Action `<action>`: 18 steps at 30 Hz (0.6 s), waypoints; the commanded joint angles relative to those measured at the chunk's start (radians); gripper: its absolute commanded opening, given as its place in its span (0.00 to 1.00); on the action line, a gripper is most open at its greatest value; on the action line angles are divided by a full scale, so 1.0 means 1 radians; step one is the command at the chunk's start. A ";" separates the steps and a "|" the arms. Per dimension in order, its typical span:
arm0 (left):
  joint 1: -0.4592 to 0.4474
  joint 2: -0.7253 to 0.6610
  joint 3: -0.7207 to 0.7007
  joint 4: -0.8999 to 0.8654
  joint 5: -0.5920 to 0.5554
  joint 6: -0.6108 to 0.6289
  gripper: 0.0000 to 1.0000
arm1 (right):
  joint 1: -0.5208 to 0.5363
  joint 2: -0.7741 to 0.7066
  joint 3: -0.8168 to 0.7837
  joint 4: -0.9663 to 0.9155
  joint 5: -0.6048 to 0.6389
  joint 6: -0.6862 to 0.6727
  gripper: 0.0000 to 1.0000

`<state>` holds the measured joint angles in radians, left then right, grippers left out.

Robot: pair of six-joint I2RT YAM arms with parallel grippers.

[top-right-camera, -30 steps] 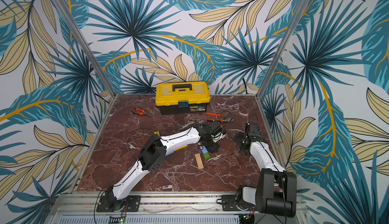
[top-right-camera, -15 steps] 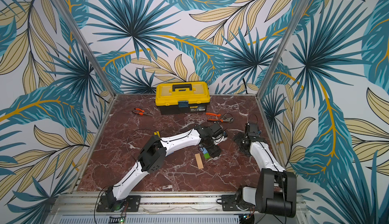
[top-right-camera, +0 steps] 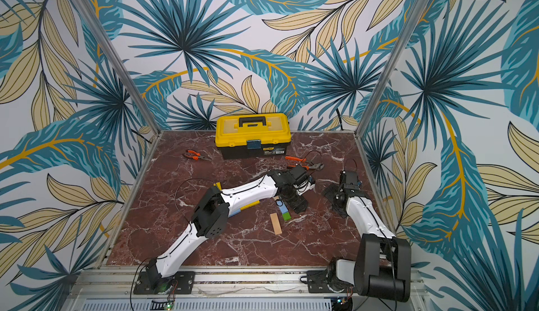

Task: Assemble the letter v with building blocks
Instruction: Assemble the building block at the center of the board.

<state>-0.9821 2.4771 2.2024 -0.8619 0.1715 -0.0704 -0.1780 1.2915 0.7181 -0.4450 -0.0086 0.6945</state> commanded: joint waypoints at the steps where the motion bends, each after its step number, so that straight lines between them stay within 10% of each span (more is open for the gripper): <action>1: 0.006 0.032 0.029 -0.006 0.020 -0.008 0.79 | -0.006 0.009 -0.019 0.002 0.006 -0.015 0.89; 18: 0.007 0.040 0.024 -0.007 0.051 0.000 0.53 | -0.006 0.008 -0.021 0.001 0.007 -0.021 0.89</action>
<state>-0.9752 2.5042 2.2116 -0.8639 0.2043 -0.0753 -0.1780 1.2915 0.7177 -0.4450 -0.0086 0.6872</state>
